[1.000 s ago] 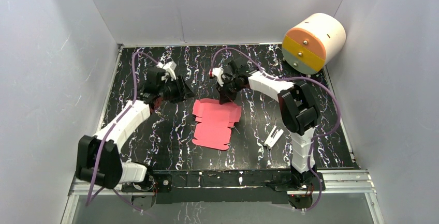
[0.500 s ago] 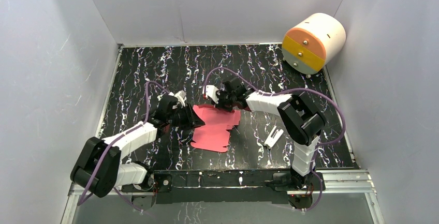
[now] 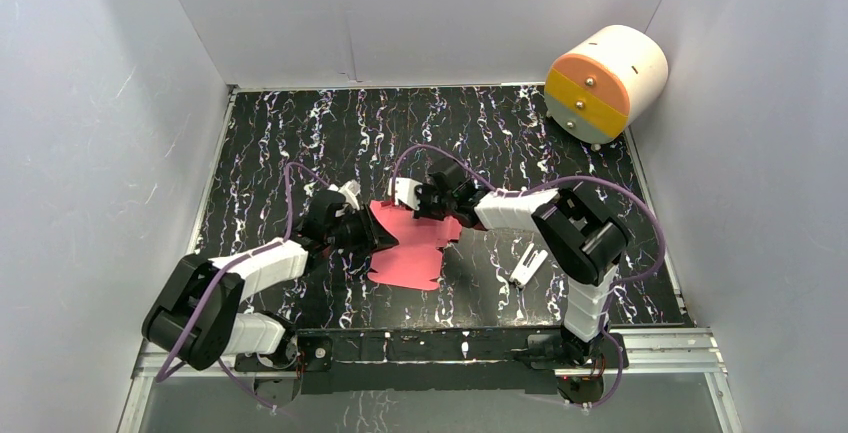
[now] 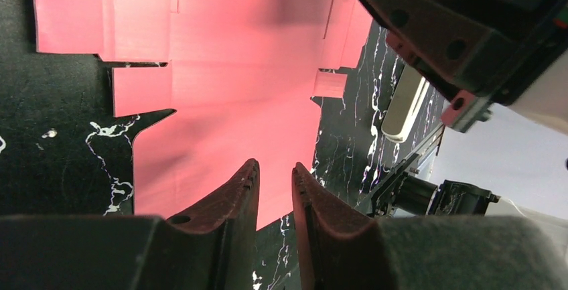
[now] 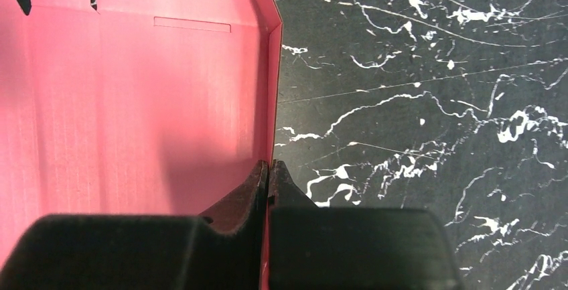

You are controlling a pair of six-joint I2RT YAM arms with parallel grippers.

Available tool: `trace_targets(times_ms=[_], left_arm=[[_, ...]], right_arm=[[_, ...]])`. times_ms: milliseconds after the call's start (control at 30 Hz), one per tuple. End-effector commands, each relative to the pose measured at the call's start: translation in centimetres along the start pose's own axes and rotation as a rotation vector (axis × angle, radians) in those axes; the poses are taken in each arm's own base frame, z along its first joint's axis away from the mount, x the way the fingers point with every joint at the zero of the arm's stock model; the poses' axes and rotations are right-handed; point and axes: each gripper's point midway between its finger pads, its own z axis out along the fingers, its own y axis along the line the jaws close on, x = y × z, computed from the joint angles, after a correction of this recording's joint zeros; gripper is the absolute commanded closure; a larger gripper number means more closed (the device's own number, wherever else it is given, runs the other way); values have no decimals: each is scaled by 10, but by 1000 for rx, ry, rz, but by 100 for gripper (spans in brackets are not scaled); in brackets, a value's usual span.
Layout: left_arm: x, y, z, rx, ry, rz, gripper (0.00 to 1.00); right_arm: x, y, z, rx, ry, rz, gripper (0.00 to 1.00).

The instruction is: Fold the paper box

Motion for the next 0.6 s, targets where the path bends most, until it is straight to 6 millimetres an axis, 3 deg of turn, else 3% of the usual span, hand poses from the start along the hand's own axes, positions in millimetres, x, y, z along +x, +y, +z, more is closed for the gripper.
trace_targets(times_ms=[0,167,567], left_arm=[[6,-3,3,23,28,-5,79],[3,-1,12,15,16,-17,85],[-28,-9,36,31,-74,-65,92]], right_arm=[[-35,-30,-21,90,-75,-62,100],[-50,-36,-32,96,-105,-77,100],[-57,-30,-31,67,-101,-91,100]])
